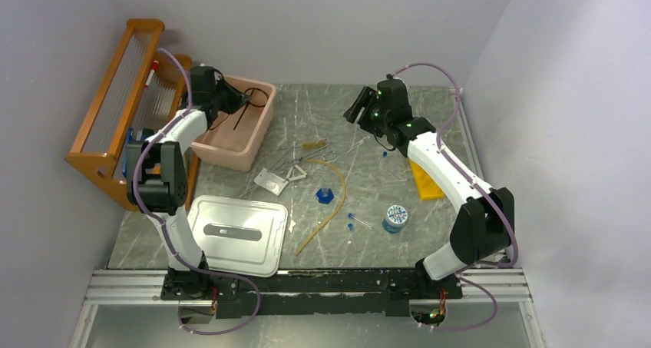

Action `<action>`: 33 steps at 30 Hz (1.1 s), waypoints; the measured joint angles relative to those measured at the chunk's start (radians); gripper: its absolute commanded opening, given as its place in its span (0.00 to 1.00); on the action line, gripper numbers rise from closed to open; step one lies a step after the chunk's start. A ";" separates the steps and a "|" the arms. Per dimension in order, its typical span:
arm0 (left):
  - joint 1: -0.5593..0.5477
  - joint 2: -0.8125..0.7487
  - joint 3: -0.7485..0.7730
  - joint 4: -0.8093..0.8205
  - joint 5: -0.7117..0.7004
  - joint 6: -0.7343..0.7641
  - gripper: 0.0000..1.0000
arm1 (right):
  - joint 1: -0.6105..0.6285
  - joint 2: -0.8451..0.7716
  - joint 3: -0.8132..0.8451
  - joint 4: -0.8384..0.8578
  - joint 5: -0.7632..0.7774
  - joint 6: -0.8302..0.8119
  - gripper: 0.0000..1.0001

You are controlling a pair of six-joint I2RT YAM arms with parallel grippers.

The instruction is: Organize the chemistry lab equipment

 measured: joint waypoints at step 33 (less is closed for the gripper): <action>0.019 -0.040 -0.206 0.258 -0.161 -0.127 0.07 | 0.061 0.070 0.064 -0.047 0.036 0.017 0.68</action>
